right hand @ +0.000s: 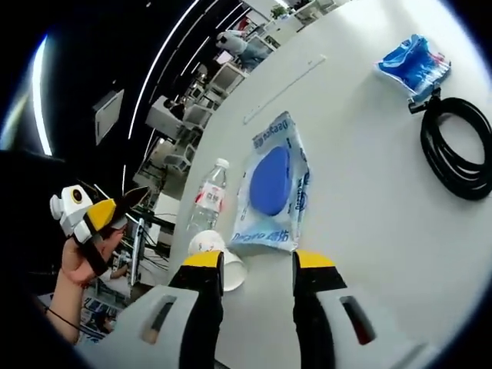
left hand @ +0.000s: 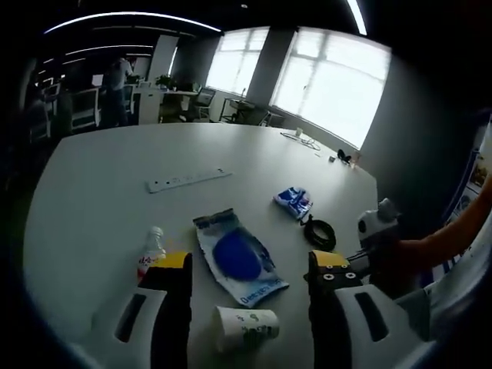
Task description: Arrange the tabletop items into an orderly group along one side of the table until the central work area is clear of visible clutter.
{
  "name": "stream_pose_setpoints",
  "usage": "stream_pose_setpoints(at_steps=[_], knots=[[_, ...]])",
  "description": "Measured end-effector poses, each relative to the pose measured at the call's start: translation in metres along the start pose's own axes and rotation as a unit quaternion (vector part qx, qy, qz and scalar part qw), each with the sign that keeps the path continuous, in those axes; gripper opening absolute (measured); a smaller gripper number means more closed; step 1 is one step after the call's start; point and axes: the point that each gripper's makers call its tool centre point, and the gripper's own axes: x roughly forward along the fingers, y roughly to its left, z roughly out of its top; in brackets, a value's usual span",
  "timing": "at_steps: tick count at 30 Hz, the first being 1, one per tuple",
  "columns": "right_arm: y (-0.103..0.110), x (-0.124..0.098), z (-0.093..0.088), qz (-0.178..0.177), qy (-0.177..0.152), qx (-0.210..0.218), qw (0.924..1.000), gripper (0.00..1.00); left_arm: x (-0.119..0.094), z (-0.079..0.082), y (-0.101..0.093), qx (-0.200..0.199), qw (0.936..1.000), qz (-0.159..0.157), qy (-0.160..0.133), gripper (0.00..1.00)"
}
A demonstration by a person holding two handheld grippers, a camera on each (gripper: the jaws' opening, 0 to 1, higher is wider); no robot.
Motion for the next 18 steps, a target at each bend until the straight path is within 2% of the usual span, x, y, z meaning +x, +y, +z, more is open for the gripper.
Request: stream_pose_setpoints(at_steps=[7,11,15,18], knots=[[-0.008,0.011,-0.005,-0.005,-0.003,0.071,0.9975,0.31,-0.002,-0.007,0.002,-0.008,1.0000,0.000,0.001,0.60],[-0.009,0.016,-0.006,-0.005,-0.012,0.143,0.9897,0.30,-0.001,-0.012,0.003,-0.011,0.9999,0.000,0.003,0.60],[-0.011,0.019,-0.007,-0.004,-0.014,0.156,0.9876,0.29,0.000,-0.011,0.003,-0.014,0.9999,-0.001,0.000,0.60],[-0.011,0.021,-0.008,-0.004,-0.022,0.189,0.9817,0.29,0.000,-0.012,0.003,-0.015,0.9999,-0.001,-0.001,0.59]])
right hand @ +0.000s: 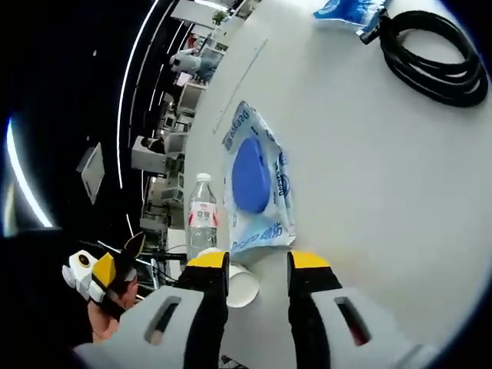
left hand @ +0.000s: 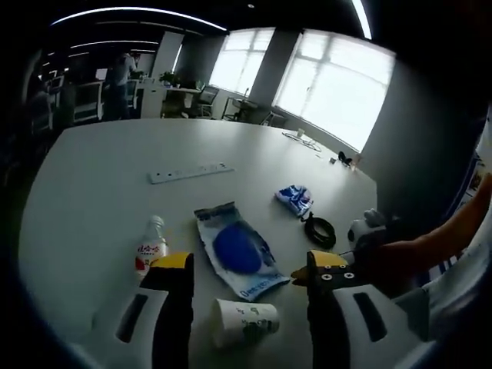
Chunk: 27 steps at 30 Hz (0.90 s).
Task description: Arrange the tabletop items into an orderly group along one side of the table until the central work area is clear of visible clutter.
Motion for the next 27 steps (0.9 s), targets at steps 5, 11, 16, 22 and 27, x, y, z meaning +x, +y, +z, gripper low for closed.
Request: stream_pose_setpoints(at_steps=[5,11,16,22,27], knots=[[-0.005,0.005,-0.003,-0.007,0.001,0.027,0.9996,0.27,0.002,-0.001,-0.001,-0.005,1.0000,-0.002,-0.003,0.59],[-0.008,0.008,-0.002,-0.014,-0.008,0.040,0.9991,0.26,0.002,-0.004,0.001,-0.008,1.0000,-0.002,-0.002,0.59],[-0.010,0.011,-0.001,-0.017,-0.015,0.060,0.9979,0.25,0.004,-0.006,0.003,-0.013,0.9999,-0.003,-0.002,0.59],[-0.016,0.014,0.002,-0.026,-0.025,0.074,0.9966,0.21,0.007,-0.009,0.004,-0.014,0.9999,-0.006,0.000,0.58],[-0.021,0.016,0.006,-0.031,-0.035,0.085,0.9953,0.16,0.009,-0.012,0.005,-0.016,0.9998,-0.007,0.004,0.58]])
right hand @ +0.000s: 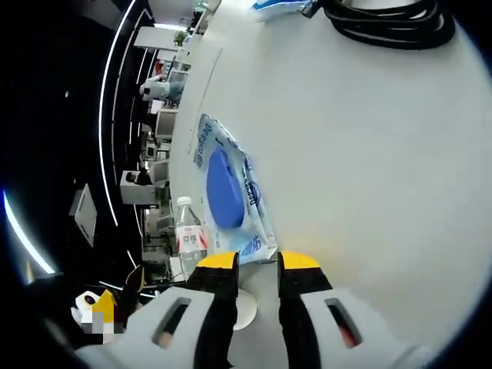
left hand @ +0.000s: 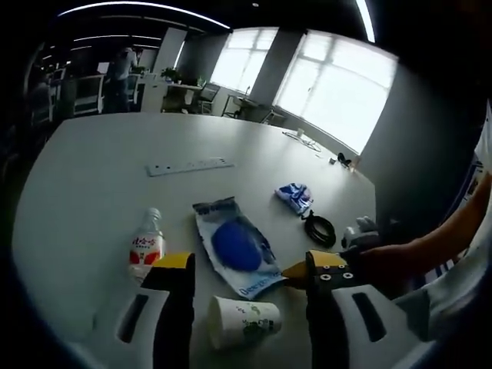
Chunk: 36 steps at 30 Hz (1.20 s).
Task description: Arrange the tabletop items into an orderly group along one side of the table until the central work area is clear of visible clutter.
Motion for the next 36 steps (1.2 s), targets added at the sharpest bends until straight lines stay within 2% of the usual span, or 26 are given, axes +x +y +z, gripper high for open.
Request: stream_pose_setpoints(at_steps=[6,19,25,36], knots=[[-0.004,0.000,0.001,-0.004,-0.006,0.014,0.9999,0.09,0.003,-0.002,-0.001,-0.002,1.0000,-0.003,0.003,0.58],[-0.005,0.002,0.004,-0.005,-0.008,0.023,0.9997,0.05,0.011,-0.003,0.002,0.004,0.9999,-0.003,0.011,0.56],[-0.007,0.001,0.007,-0.004,-0.013,0.027,0.9995,0.05,0.018,0.009,0.004,0.015,0.9998,-0.001,0.009,0.54],[-0.007,0.000,0.007,0.000,-0.015,0.038,0.9992,0.04,0.050,0.046,0.010,0.072,0.9972,-0.006,0.019,0.55]])
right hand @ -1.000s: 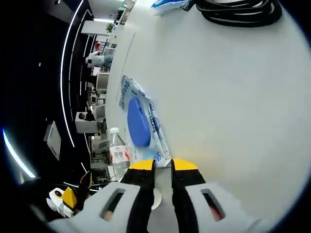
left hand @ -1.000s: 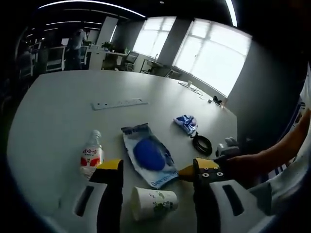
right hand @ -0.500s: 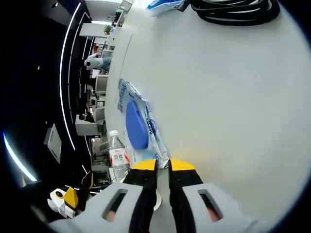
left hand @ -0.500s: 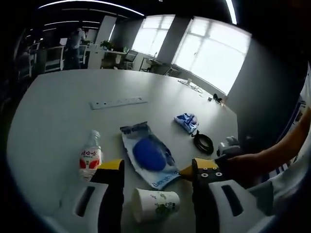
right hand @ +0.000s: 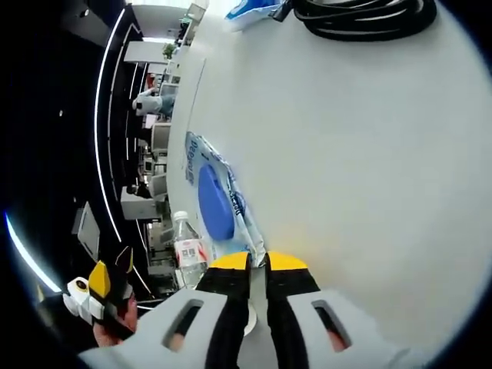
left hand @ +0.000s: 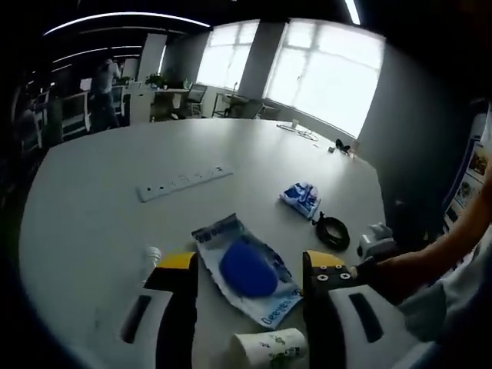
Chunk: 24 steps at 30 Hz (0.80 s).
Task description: Arrange the tabletop items into an orderly group along one side of the table until the central work area is clear of visible clutter.
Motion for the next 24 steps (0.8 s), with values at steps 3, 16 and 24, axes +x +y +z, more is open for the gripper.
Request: stream_pose_setpoints(at_steps=[3,16,24], knots=[[0.000,0.000,0.001,0.000,0.000,-0.001,1.0000,0.04,0.012,0.008,0.004,0.015,0.9998,-0.007,0.007,0.54],[-0.001,0.000,0.003,0.001,-0.003,0.006,1.0000,0.04,0.038,0.013,0.021,0.054,0.9972,-0.019,0.048,0.53],[-0.003,0.000,0.004,0.002,-0.004,0.009,1.0000,0.04,0.055,0.007,0.031,0.068,0.9942,-0.028,0.079,0.52]])
